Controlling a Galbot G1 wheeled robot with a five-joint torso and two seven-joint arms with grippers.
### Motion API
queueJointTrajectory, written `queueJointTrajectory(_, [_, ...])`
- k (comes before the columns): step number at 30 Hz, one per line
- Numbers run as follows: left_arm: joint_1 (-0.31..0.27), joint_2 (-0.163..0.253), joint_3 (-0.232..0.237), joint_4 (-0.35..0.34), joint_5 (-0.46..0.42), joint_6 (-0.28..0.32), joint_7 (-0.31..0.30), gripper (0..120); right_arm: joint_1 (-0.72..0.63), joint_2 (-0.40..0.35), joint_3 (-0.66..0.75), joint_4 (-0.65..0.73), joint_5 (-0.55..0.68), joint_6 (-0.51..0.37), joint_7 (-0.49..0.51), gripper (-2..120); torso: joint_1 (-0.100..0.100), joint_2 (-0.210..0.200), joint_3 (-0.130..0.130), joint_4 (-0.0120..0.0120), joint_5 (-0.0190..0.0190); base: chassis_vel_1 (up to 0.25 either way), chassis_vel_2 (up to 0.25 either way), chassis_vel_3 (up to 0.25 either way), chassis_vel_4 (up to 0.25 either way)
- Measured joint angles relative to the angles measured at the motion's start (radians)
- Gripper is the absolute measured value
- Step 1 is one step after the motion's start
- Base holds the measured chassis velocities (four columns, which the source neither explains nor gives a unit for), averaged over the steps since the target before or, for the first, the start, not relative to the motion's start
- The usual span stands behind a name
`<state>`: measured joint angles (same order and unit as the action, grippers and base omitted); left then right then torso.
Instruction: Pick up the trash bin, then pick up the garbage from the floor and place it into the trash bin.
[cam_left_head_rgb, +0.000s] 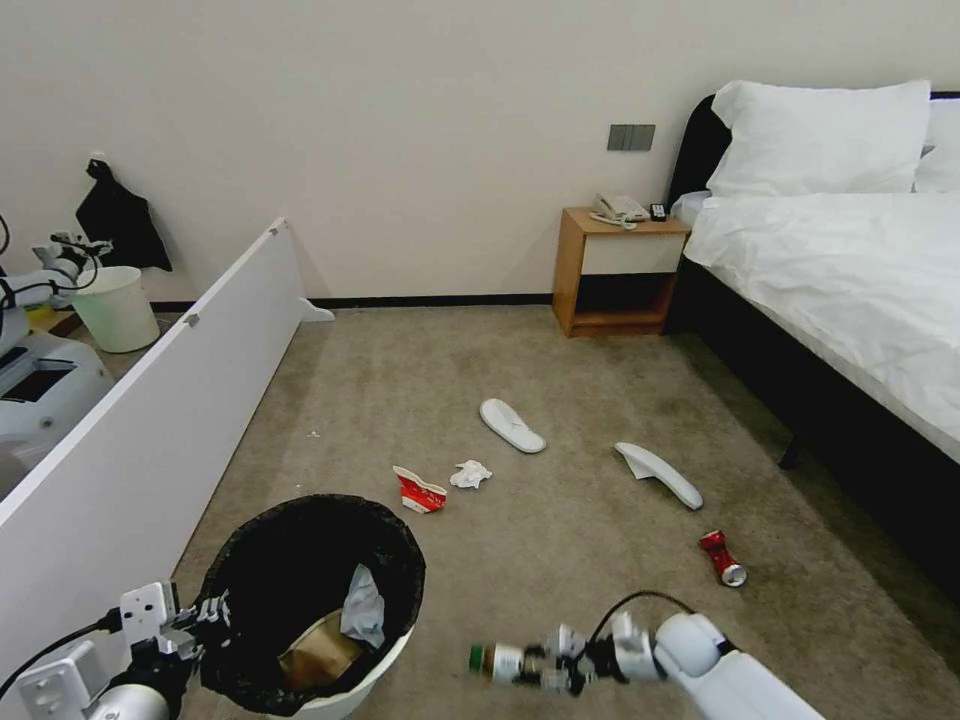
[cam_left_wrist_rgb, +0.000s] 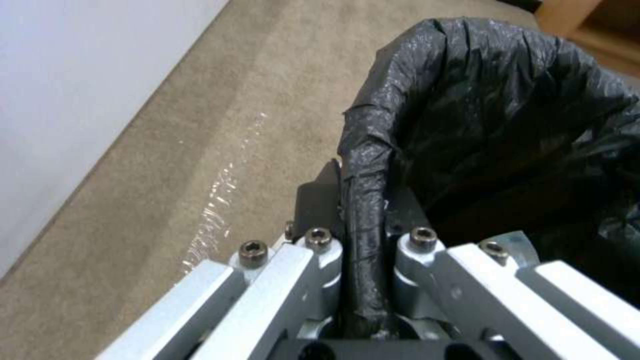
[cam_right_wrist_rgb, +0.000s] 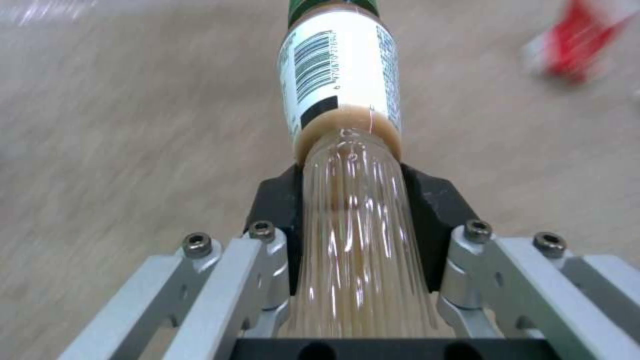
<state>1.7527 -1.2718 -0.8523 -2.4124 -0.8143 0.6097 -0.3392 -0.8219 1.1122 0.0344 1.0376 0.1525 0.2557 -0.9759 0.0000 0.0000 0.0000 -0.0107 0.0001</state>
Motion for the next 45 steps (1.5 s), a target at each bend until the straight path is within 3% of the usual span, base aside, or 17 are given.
queueJointTrajectory(7, [-0.006, 0.052, 0.014, 0.000, -0.037, 0.014, -0.011, 4, -0.110, -0.067, 0.196, 0.225, 0.091, -0.003, 0.009, 29, 0.000, 0.000, 0.000, -0.0006, 0.0000, 0.000, 0.000, 0.000, 0.000])
queueJointTrajectory(13, [-0.005, 0.073, 0.028, 0.005, -0.043, 0.018, -0.011, 4, -0.181, -0.122, 0.289, 0.369, 0.172, -0.008, 0.026, 29, 0.000, 0.000, 0.000, -0.0003, -0.0002, 0.000, 0.000, 0.000, 0.000])
queueJointTrajectory(15, [-0.005, 0.085, 0.042, 0.004, -0.043, 0.020, -0.011, 4, -0.245, -0.176, 0.347, 0.499, 0.262, -0.027, 0.045, 29, 0.000, 0.000, 0.000, -0.0002, 0.0001, 0.000, 0.000, 0.000, 0.000])
queueJointTrajectory(24, [0.002, 0.091, 0.095, -0.006, -0.034, 0.024, -0.016, 4, -0.379, -0.299, 0.447, 0.828, 0.481, -0.102, 0.096, 29, 0.000, 0.000, 0.000, -0.0002, -0.0002, 0.000, 0.000, 0.000, 0.000])
queueJointTrajectory(34, [0.015, 0.090, 0.108, -0.024, -0.028, 0.027, -0.021, 4, -0.294, -0.328, 0.377, 0.985, 0.728, -0.182, 0.153, 29, 0.000, 0.000, 0.000, -0.0001, -0.0002, 0.000, 0.000, 0.000, 0.000])
queueJointTrajectory(45, [0.030, 0.078, 0.119, -0.028, -0.025, 0.028, -0.020, 4, -0.003, -0.214, 0.048, 1.017, 0.991, -0.282, 0.200, 29, 0.000, 0.000, 0.000, 0.0000, -0.0005, 0.000, 0.000, 0.000, 0.000])
